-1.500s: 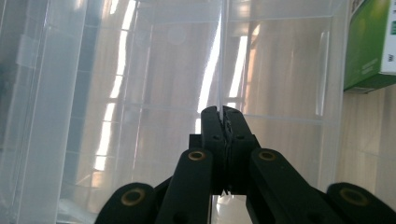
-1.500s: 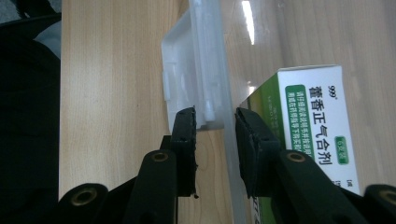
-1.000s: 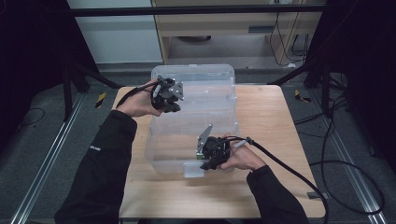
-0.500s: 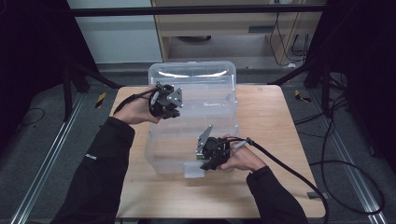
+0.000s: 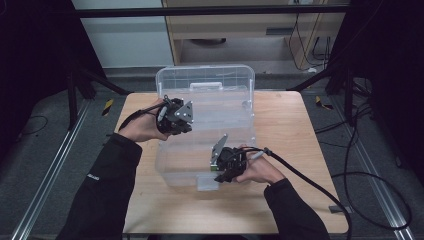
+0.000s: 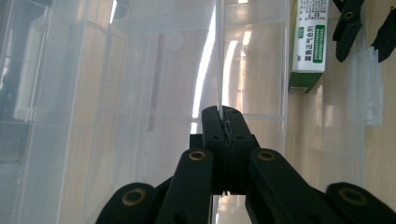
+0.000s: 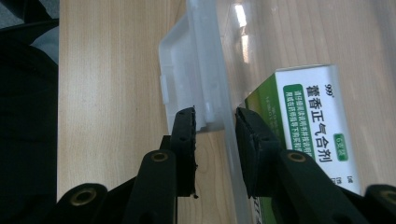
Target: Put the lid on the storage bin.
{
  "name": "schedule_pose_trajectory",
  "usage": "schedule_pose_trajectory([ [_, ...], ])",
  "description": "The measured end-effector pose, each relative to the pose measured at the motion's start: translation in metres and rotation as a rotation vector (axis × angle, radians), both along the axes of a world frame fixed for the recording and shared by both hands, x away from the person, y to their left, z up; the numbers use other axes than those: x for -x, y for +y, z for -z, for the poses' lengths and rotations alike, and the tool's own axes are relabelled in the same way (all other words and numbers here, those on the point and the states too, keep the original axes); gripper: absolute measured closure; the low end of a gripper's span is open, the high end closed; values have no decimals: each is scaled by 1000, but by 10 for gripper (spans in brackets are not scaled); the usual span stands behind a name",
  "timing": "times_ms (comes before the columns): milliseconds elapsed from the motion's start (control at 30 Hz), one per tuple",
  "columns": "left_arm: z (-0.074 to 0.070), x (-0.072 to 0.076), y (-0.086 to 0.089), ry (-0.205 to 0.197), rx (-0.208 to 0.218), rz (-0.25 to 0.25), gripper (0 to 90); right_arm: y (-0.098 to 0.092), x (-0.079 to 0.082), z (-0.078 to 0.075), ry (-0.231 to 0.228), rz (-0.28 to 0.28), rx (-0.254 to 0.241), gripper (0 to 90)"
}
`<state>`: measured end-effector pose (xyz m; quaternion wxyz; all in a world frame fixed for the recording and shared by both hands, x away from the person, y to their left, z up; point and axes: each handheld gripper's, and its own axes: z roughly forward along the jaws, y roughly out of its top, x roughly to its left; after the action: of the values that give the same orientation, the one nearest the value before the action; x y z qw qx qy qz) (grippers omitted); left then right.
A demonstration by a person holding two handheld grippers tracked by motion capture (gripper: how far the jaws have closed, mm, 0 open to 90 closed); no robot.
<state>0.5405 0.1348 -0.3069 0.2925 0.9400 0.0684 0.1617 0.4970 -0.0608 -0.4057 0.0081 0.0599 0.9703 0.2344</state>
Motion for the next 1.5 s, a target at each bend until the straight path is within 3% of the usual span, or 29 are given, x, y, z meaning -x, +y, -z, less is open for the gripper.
schedule_pose_trajectory([
  [200,3,7,1,9,11,-11,889,-1,0,0,1,-3,-6,693],
  [267,1,7,2,2,-25,9,888,-1,0,0,3,-2,-7,693],
  [533,4,16,1,0,-23,-4,887,-1,1,0,4,0,-11,691],
  [667,5,19,1,-3,-44,5,885,-2,1,0,3,1,-10,690],
  [1033,12,30,2,16,-14,0,882,-3,3,0,-17,3,-22,685],
  [1267,15,36,3,23,-23,10,877,-5,5,1,-26,17,-43,681],
  [1333,18,38,2,28,-1,1,875,-6,6,1,-31,19,-49,680],
  [1367,16,38,3,24,-23,16,875,-6,6,1,-33,21,-51,679],
  [1500,19,39,3,29,0,2,872,-6,9,1,-50,34,-60,675],
])
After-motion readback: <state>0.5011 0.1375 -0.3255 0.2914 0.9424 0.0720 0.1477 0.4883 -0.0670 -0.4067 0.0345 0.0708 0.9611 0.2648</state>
